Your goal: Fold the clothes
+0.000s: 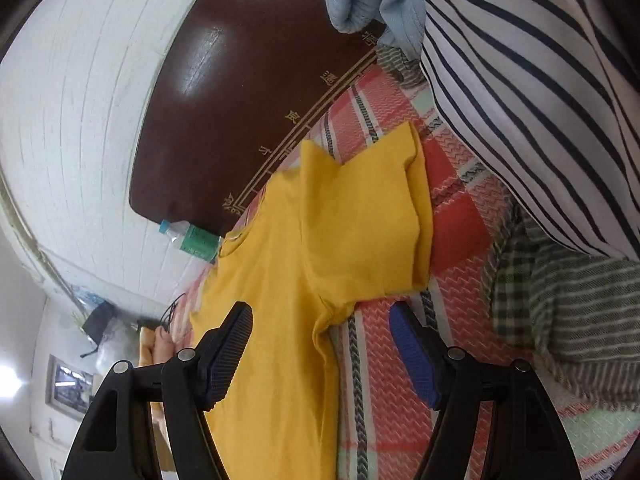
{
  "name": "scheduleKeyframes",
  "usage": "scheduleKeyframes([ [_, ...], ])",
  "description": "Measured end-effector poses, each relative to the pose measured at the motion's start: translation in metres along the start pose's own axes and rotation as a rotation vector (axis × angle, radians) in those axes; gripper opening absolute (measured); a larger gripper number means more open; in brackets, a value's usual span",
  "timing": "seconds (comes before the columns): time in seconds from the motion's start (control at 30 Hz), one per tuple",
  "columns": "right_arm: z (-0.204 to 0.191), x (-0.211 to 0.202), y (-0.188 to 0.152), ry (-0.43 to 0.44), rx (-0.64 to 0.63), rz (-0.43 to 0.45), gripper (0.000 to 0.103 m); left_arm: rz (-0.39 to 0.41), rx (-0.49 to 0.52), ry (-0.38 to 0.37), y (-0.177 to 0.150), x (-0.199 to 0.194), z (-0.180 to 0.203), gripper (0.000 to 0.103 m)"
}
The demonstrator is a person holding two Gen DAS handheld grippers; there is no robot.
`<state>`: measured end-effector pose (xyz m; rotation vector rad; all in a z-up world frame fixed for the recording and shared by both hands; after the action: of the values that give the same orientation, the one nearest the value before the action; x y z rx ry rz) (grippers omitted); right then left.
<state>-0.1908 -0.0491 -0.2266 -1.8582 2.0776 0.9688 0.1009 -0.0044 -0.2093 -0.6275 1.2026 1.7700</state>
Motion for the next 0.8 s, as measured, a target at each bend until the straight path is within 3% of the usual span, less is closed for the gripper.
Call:
scheduleKeyframes([
  [0.17, -0.002, 0.013, 0.012, -0.047, 0.033, 0.072, 0.072, -0.002, -0.020, -0.019, 0.001, 0.004, -0.006, 0.012],
  [0.23, 0.001, 0.019, 0.017, -0.044, 0.041, 0.074, 0.055, -0.003, -0.027, -0.032, 0.001, 0.005, -0.008, 0.012],
  [0.27, 0.005, 0.024, 0.020, -0.039, 0.052, 0.060, 0.026, -0.002, -0.027, -0.039, 0.002, 0.005, -0.008, 0.012],
  [0.3, 0.009, 0.027, 0.022, -0.041, 0.060, 0.051, 0.009, -0.001, -0.029, -0.047, 0.001, 0.005, -0.008, 0.012],
  [0.43, 0.007, 0.020, 0.032, -0.074, -0.001, 0.062, 0.006, 0.013, -0.045, -0.096, 0.004, -0.001, -0.009, 0.012],
  [0.63, -0.066, -0.004, 0.043, -0.155, -0.291, 0.133, 0.006, 0.050, -0.075, -0.194, 0.009, -0.014, -0.012, 0.012],
  [0.8, -0.123, 0.020, 0.018, -0.282, -0.564, 0.089, 0.005, 0.081, -0.113, -0.233, 0.001, -0.030, -0.022, 0.012],
])
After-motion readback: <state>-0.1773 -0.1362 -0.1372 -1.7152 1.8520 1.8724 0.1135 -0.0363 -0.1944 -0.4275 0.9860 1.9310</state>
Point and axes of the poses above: each gripper's, at about its wrist camera, not at the fingertips, and x roughly the way its jaws point, z to its right, y to its top, the point moved 9 cm from there along x, roughly the way its jaws point, and after that the axes turned 2 degrees about x, right-handed, at the moved point
